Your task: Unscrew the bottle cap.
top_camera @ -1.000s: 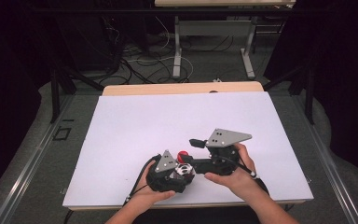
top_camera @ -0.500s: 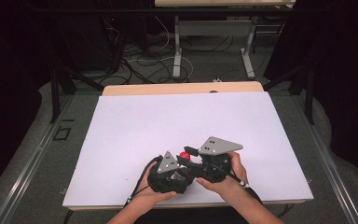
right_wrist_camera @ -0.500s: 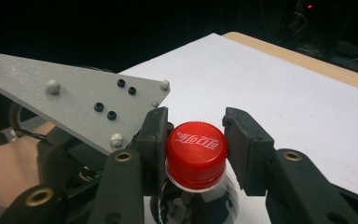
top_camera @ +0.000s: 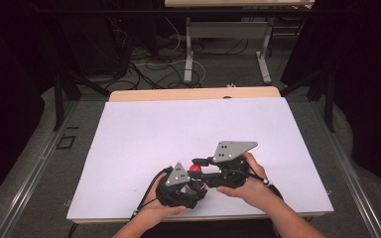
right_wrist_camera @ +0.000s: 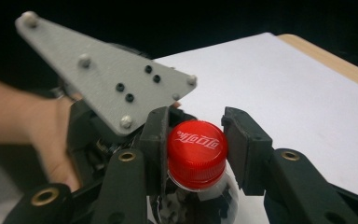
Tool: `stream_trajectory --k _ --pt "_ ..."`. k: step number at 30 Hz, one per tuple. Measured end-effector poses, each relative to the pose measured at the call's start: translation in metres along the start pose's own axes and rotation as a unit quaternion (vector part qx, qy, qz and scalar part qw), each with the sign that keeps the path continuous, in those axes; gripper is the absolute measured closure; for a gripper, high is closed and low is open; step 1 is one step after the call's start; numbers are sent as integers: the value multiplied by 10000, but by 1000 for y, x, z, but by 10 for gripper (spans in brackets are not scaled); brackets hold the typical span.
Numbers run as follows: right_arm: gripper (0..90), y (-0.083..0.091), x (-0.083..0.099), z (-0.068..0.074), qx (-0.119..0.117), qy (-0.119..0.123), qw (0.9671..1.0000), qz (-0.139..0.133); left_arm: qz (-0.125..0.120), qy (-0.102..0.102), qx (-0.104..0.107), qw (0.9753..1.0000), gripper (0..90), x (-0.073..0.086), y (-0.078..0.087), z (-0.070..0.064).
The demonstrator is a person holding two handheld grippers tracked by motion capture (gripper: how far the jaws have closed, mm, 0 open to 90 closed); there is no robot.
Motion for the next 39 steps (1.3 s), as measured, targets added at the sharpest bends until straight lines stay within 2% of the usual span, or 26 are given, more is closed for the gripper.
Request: stream_trajectory --k 2,3,4,7,10,11,14,17,19,21,22,23,25,26,28,29,30,32,34,36,39 --pt "616 0 -2 -3 -242 130 9996 74 -34 -67 53 10000 289 0 1 -1" --pt "615 2 -4 -5 -418 273 9985 202 -52 -95 70 9999 290 -1 1 -1" --pt "615 2 -6 -7 -518 315 9978 274 -54 -143 111 9998 290 -1 1 -1" --pt "616 2 -11 -16 -991 433 9928 509 -80 -215 200 9995 289 0 1 -1" --pt "615 1 -13 -23 -1480 584 9851 649 -103 -232 342 9991 289 0 2 -4" --pt "615 1 -13 -25 -1620 568 9829 671 -97 -225 387 9990 289 0 2 -4" --pt "615 0 -14 -29 -2007 861 9733 710 -128 -304 476 9983 289 0 2 -6" --pt "615 -1 -14 -31 -2237 1027 9662 759 -154 -372 514 9979 289 -1 1 -7" --pt "613 -1 -14 -31 -2304 1085 9638 795 -167 -379 504 9979 289 0 0 -7" --pt "608 -1 -14 -31 -2280 1044 9647 802 -154 -354 478 9981 289 0 0 -6" --pt "598 -1 -14 -31 -2221 949 9670 813 -130 -316 462 9983 289 0 1 -6" --pt "553 -1 -14 -31 -2112 925 9705 706 -136 -258 440 9986 289 0 1 -5" --pt "467 0 -15 -30 -1796 695 9796 572 -178 -189 368 9990 288 0 2 -3" --pt "454 1 -16 -29 -1653 491 9838 482 -162 -167 338 9992 288 0 2 -1" --pt "449 5 -18 -27 -1487 87 9888 140 -161 -74 269 9995 288 0 3 0" --pt "454 7 -19 -25 -1346 -15 9909 42 -127 -100 180 9997 288 1 3 2" --pt "457 8 -19 -22 -1172 -100 9930 -88 -166 -42 84 9998 288 1 2 2" --pt "467 11 -18 -15 -586 -238 9978 -214 -76 20 43 10000 288 2 3 4" --pt "495 11 -15 -5 -98 -407 9985 -357 -82 98 -54 9999 288 3 2 5" --pt "507 9 -12 4 337 -530 9972 -410 -66 122 -173 9998 288 3 1 5" --pt "508 6 -9 12 739 -659 9941 -438 -23 122 -223 9997 288 3 1 5"
Point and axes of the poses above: each handheld gripper's, and its own axes: y roughly backward along the jaws, x roughly out of its underside, z roughly to its left, the point moved 2 cm from there along -y, roughly forward along the jaws, and after that the axes turned 13 degrees about -y, right-handed, at the moved point
